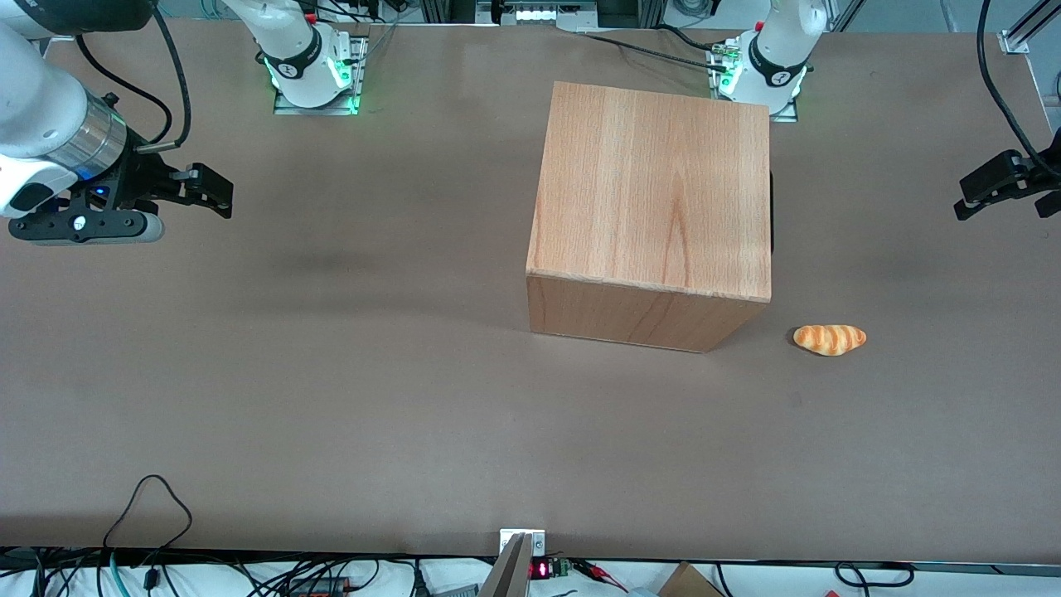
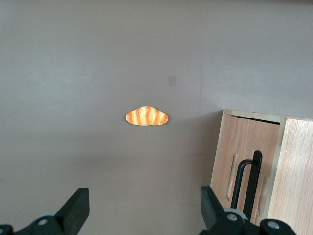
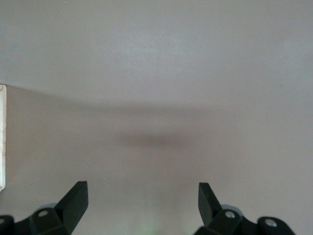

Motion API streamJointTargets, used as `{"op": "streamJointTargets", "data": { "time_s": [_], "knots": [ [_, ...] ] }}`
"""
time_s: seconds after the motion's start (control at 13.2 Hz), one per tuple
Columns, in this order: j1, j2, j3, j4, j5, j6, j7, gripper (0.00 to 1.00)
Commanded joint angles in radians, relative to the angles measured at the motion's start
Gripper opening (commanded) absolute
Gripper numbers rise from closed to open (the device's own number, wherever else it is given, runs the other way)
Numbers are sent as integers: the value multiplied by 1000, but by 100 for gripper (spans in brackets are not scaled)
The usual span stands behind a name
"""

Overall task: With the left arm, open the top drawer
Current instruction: 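Move the left gripper toward the black drawer handle on the wooden box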

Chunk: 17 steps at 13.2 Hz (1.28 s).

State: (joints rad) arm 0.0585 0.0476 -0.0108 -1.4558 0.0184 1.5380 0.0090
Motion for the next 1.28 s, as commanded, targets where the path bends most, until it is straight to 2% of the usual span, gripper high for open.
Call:
{"op": "streamJointTargets", "data": {
  "time_s": [0.0, 0.53, 0.68, 0.75, 1.21],
  "knots": [
    [-2, -15, -3, 17, -3, -45, 31, 100],
    [3, -17, -6, -20, -60, -105, 25, 100],
    [4, -25, -6, -87, -171, -107, 10, 100],
    [4, -28, -8, -122, -193, -95, 8, 100],
    [3, -64, -73, -414, -253, 143, 3, 100]
  ]
}}
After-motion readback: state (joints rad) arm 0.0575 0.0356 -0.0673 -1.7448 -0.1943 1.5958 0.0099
